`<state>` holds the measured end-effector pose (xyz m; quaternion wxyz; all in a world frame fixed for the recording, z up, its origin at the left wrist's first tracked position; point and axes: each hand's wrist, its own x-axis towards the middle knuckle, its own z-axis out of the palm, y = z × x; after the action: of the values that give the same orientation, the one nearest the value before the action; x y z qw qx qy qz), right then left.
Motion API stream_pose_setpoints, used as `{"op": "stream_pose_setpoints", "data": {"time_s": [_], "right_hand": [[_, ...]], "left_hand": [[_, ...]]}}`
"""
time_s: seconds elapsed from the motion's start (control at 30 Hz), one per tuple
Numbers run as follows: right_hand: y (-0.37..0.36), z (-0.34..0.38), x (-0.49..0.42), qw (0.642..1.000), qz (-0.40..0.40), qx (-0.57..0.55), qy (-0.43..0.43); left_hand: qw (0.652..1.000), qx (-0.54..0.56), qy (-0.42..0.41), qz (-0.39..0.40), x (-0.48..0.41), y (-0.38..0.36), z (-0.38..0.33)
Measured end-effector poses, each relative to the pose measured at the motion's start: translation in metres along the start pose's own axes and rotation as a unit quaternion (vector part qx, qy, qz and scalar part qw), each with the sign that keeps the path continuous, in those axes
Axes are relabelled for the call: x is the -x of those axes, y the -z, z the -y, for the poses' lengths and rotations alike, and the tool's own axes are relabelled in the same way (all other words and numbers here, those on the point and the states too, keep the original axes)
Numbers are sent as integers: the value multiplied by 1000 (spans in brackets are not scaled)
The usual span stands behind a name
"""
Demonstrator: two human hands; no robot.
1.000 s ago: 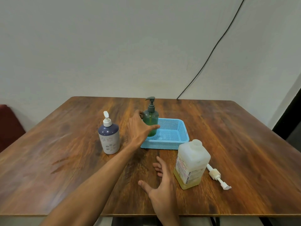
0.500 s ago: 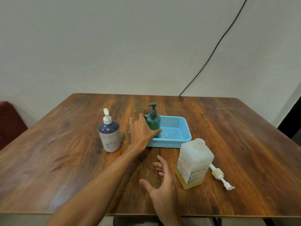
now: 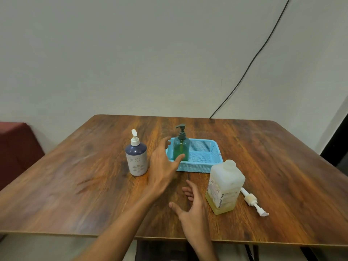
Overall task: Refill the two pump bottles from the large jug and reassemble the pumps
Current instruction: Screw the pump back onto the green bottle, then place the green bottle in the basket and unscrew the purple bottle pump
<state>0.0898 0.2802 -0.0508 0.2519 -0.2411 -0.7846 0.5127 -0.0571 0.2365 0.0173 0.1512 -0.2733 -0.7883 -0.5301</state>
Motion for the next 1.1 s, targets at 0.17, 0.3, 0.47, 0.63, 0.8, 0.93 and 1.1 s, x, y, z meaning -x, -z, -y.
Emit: {"op": "stream_pose_setpoints", "data": {"time_s": [0.17,0.3,0.47,0.63,0.8,0.93,1.1], "right_hand": [[3,8,6,1000,-7,1,3],[4,10,8,1000,-11,7,8],[3,10,9,1000,-16,11,16],[4,8,6,1000,-12,6,16],[4,6,4,1000,-10,-3,16],[3,6,3,1000,-13,0,19],[2,5,3,999,-18,-9,27]], "left_hand": [[987,71,-17,-146,58,53,-9],[976,59,63,-201,54,75,17],[982,-31,130,-131,23,77,51],[988,25,147,-44,-5,71,76],[995,27,78,-59,-15,76,72],[994,59,54,-71,-8,81,57],[993,101,35,-46,19,82,28]]}}
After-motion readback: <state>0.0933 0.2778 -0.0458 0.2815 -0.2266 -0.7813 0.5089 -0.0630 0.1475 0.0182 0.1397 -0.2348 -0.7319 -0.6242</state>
